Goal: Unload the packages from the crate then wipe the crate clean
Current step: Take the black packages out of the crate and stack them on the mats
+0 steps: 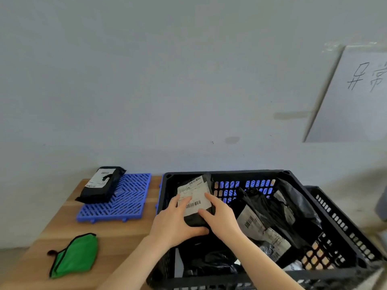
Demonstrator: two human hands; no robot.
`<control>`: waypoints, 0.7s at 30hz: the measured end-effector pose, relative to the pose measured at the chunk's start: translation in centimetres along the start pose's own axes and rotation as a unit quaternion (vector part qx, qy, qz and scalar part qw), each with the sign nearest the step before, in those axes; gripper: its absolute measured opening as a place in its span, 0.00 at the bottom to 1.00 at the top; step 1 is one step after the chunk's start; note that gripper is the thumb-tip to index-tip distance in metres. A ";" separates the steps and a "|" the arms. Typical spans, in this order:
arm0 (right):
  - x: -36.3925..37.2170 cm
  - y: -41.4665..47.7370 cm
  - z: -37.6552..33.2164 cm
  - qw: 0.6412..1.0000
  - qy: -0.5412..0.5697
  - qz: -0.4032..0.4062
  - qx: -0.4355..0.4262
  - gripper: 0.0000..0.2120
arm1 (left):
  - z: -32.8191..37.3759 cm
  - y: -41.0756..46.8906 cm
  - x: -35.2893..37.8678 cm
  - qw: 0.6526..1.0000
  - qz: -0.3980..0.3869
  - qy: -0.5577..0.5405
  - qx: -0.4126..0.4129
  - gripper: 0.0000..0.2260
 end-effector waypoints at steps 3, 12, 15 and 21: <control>-0.4 -0.8 -0.6 0.999 0.028 -0.007 -0.022 0.28 | 0.5 -1.2 -0.6 0.999 0.002 -0.001 -0.034 0.52; -0.3 -1.9 -2.5 0.993 0.084 0.008 -0.086 0.30 | -0.2 -2.2 -0.5 0.986 0.025 -0.154 -0.062 0.56; 0.1 -1.9 -3.6 0.989 0.092 0.009 -0.116 0.30 | -0.9 -2.7 -1.7 0.979 0.073 -0.182 -0.061 0.54; 3.0 -1.6 -6.5 0.981 0.110 -0.010 -0.161 0.31 | -4.3 -3.4 -3.9 0.966 0.152 -0.198 -0.065 0.52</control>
Point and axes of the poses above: each hand's wrist, its own y-axis towards the middle knuckle, its own x-axis out of the palm, z = x × y, the point moved 6 cm from there along y, towards the middle knuckle, and after that the axes turned 13 degrees about y, right-handed, at the moved point
